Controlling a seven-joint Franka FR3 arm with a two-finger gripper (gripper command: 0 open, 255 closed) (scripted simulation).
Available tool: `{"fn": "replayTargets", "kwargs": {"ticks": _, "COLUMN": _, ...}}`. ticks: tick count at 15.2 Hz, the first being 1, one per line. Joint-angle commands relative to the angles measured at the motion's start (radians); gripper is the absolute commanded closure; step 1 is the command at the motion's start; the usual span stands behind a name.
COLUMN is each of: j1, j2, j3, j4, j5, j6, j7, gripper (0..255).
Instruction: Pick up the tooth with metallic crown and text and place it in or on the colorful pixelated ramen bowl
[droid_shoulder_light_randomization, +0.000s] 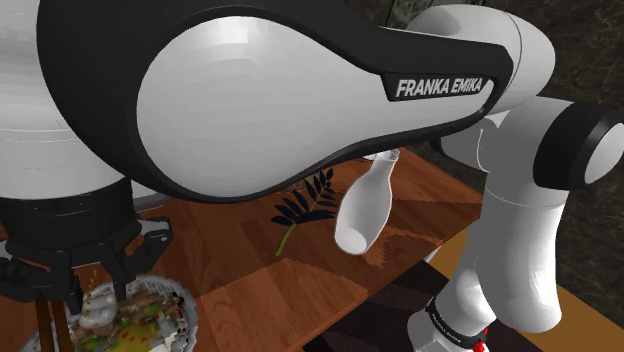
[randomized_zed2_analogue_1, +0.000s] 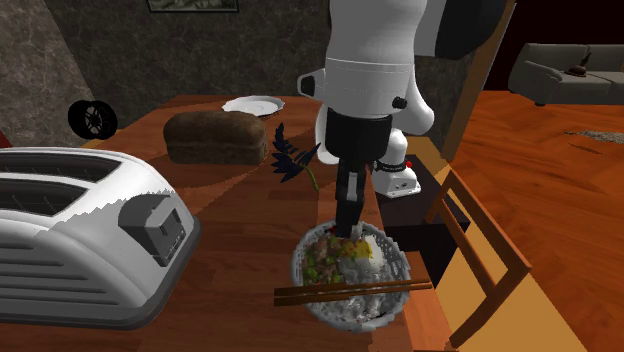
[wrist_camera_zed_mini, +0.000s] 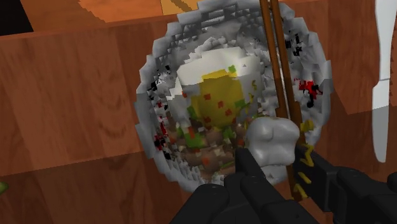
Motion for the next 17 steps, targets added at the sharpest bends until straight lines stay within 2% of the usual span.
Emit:
{"fn": "replayTargets", "kwargs": {"ticks": 1, "j1": 0.0, "j2": 0.0, "j3": 0.0, "j4": 0.0, "j5": 0.0, "j6": 0.0, "j7": 0.0, "gripper": 255}}
{"fn": "replayTargets", "kwargs": {"ticks": 2, "j1": 0.0, "j2": 0.0, "j3": 0.0, "j4": 0.0, "j5": 0.0, "j6": 0.0, "j7": 0.0, "gripper": 0}}
{"fn": "replayTargets", "kwargs": {"ticks": 7, "j1": 0.0, "j2": 0.0, "j3": 0.0, "j4": 0.0, "j5": 0.0, "j6": 0.0, "j7": 0.0, "gripper": 0}}
{"fn": "replayTargets", "kwargs": {"ticks": 11, "j1": 0.041, "j2": 0.021, "j3": 0.0, "j4": 0.163, "j5": -0.014, "j6": -0.141, "j7": -0.006, "gripper": 0}}
{"fn": "replayTargets", "kwargs": {"ticks": 17, "j1": 0.041, "j2": 0.021, "j3": 0.0, "j4": 0.163, "j5": -0.014, "j6": -0.141, "j7": -0.006, "gripper": 0}}
